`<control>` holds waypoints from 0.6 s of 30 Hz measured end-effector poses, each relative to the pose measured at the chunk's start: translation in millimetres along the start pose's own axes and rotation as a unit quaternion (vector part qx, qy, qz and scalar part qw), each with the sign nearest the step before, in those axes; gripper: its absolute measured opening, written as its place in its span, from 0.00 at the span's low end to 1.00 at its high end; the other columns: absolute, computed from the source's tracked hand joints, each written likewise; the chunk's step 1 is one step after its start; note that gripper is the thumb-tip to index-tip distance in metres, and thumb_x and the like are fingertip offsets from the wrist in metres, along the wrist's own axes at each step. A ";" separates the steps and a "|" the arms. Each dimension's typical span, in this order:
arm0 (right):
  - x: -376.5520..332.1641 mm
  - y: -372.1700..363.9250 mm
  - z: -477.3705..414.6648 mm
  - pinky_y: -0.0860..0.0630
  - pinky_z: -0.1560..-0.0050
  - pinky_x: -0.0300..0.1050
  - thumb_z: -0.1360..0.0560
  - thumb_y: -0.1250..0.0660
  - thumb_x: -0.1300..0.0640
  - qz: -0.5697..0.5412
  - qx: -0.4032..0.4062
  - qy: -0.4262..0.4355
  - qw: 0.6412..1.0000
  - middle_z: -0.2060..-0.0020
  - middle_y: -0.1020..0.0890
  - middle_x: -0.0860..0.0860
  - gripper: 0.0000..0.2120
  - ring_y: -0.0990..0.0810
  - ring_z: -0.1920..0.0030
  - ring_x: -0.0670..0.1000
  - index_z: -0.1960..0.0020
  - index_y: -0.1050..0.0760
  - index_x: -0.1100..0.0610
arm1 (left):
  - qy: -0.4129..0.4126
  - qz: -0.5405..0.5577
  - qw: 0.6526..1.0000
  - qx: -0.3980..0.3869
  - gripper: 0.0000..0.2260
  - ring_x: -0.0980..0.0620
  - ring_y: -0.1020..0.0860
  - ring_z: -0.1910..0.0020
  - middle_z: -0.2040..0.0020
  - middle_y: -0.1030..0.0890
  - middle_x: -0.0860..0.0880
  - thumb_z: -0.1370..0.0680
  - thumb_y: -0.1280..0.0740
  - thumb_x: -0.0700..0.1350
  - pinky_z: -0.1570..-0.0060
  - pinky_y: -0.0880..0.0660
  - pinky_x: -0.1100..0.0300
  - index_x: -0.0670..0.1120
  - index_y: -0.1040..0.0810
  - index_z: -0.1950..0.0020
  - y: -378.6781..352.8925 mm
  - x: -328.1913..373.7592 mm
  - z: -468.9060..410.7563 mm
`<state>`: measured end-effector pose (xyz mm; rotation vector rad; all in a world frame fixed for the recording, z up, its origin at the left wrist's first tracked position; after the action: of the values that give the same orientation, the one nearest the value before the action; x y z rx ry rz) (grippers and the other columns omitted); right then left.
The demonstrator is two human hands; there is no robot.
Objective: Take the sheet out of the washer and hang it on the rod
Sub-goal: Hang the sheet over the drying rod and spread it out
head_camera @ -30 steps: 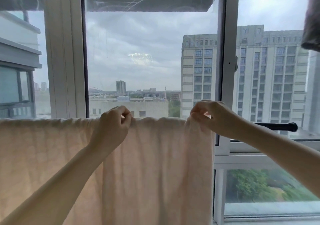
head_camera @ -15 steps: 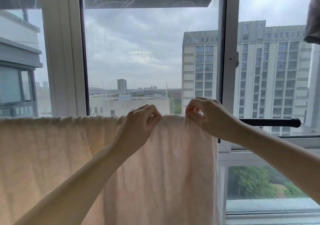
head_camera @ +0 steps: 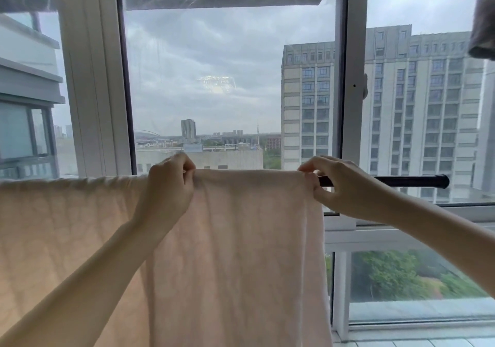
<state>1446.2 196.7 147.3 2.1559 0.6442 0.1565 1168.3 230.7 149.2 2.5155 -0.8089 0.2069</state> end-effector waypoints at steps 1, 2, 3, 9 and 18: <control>-1.6 -2.3 0.4 0.26 0.46 0.31 0.22 0.36 0.58 0.006 -0.008 0.022 1.000 0.44 0.23 0.42 0.16 0.23 0.48 0.40 0.36 0.27 0.50 | -0.012 -0.004 1.000 0.007 0.09 0.52 0.22 0.56 0.58 0.20 0.51 0.25 0.35 0.32 0.57 0.30 0.61 0.46 0.23 0.57 2.0 8.5 3.1; -4.1 -4.4 0.3 0.28 0.44 0.30 0.23 0.35 0.59 0.009 -0.014 0.045 0.999 0.42 0.25 0.41 0.18 0.24 0.46 0.40 0.34 0.28 0.49 | -0.039 -0.004 0.999 0.005 0.10 0.53 0.23 0.54 0.56 0.19 0.52 0.26 0.35 0.32 0.56 0.29 0.60 0.47 0.22 0.57 1.9 22.2 7.5; -6.7 -6.0 -0.1 0.28 0.44 0.31 0.24 0.34 0.60 0.008 -0.016 0.065 0.998 0.42 0.25 0.41 0.20 0.25 0.45 0.41 0.33 0.28 0.48 | -0.075 0.004 0.997 -0.008 0.10 0.54 0.23 0.52 0.53 0.19 0.53 0.26 0.34 0.32 0.54 0.27 0.59 0.48 0.21 0.55 -2.1 38.3 12.5; -16.8 -6.3 -4.6 0.22 0.50 0.45 0.26 0.29 0.54 -0.008 0.027 0.102 0.994 0.45 0.23 0.42 0.18 0.21 0.50 0.44 0.37 0.26 0.48 | -0.157 0.087 0.980 -0.088 0.11 0.55 0.23 0.44 0.45 0.20 0.55 0.23 0.32 0.47 0.45 0.25 0.54 0.49 0.20 0.41 -45.2 84.6 19.6; -19.2 2.8 -15.3 0.22 0.52 0.51 0.24 0.33 0.58 -0.017 0.134 0.034 0.990 0.54 0.19 0.44 0.07 0.21 0.55 0.47 0.50 0.19 0.50 | -0.104 0.151 0.979 -0.085 0.05 0.62 0.22 0.57 0.57 0.20 0.57 0.26 0.28 0.52 0.53 0.24 0.58 0.53 0.16 0.53 -46.8 86.7 6.0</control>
<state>1425.7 196.6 161.2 2.4032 0.7766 0.1320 1266.0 216.7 149.7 2.2700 -1.2372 -0.0266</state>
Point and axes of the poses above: each hand's wrist, its own z-axis away from the middle knuckle, its own y-axis out of the back of the hand, x = y × z, the point moved 7 cm from there along -z, towards the middle knuckle
